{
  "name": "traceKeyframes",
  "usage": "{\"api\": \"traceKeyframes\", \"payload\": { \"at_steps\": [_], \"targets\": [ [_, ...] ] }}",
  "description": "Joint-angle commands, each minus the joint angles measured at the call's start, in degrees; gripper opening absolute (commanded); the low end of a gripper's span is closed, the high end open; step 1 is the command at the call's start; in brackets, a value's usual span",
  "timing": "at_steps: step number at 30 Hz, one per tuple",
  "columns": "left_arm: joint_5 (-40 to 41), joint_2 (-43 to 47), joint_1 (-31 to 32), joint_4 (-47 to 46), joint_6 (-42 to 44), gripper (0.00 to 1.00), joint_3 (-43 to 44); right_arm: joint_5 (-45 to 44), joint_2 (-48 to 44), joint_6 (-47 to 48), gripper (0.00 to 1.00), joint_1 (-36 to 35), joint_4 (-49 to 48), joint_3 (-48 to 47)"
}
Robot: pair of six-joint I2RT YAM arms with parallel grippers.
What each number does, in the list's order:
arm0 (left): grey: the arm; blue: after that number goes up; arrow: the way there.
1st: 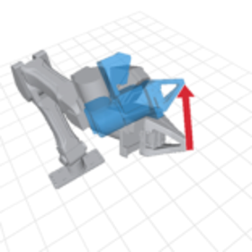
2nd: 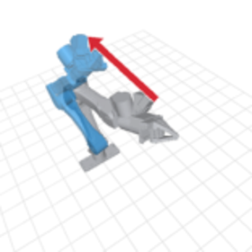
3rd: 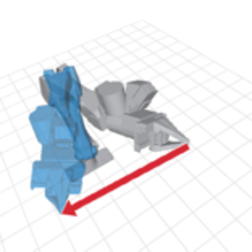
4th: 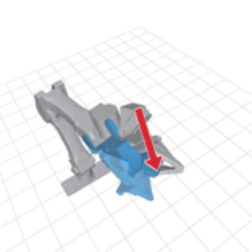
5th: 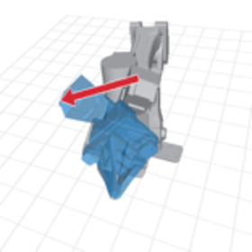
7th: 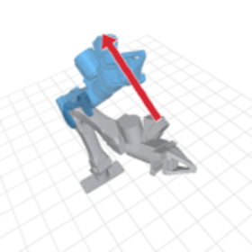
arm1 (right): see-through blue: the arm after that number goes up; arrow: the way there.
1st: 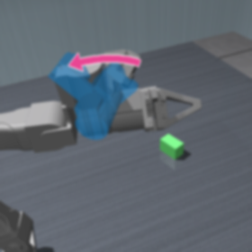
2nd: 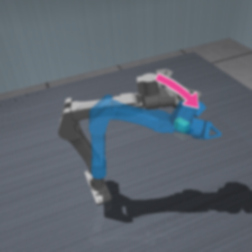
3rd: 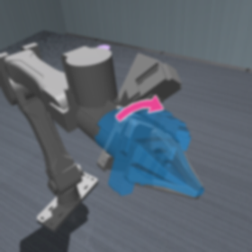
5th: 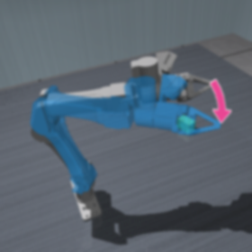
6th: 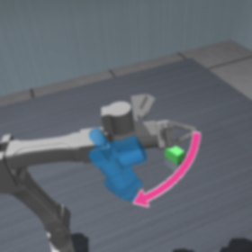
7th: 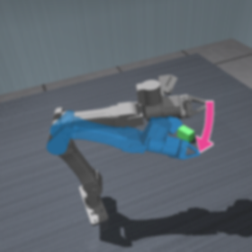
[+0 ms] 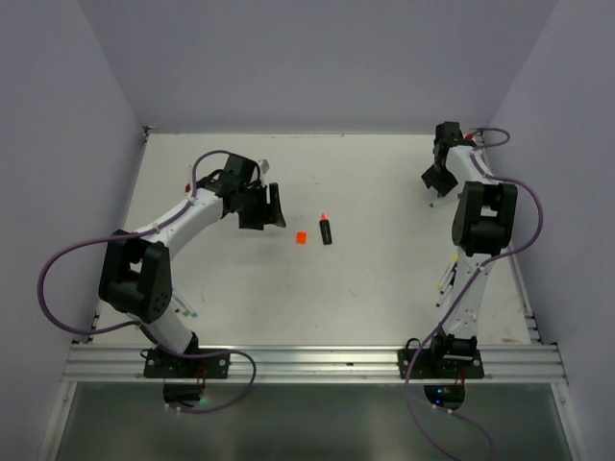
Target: Open the pen caps
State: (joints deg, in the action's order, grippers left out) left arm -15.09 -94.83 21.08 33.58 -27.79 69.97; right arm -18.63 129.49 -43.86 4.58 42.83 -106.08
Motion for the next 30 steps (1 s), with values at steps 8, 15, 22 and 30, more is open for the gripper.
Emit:
{"api": "traceKeyframes", "payload": {
  "at_steps": [8, 15, 22, 30],
  "targets": [
    [-1.34, 1.40, 0.19, 0.08, 1.78, 0.70, 0.60, -1.67, -5.74, 2.02, 0.47, 2.45, 1.12, 2.27],
    [-1.52, 1.40, 0.19, 1.04, 1.69, 0.70, 1.22, 1.23, -4.78, 2.20, 0.46, 2.54, -1.87, 5.36],
    [-0.99, 2.19, 0.10, 2.27, 1.43, 0.70, 1.48, 2.64, -5.03, 1.84, 0.24, 2.54, -3.98, 9.40],
    [-3.54, 2.46, 0.19, 2.54, 0.11, 0.70, 3.85, 3.96, -7.32, 5.44, 0.00, 0.70, -2.40, 10.19]
  ]
}}
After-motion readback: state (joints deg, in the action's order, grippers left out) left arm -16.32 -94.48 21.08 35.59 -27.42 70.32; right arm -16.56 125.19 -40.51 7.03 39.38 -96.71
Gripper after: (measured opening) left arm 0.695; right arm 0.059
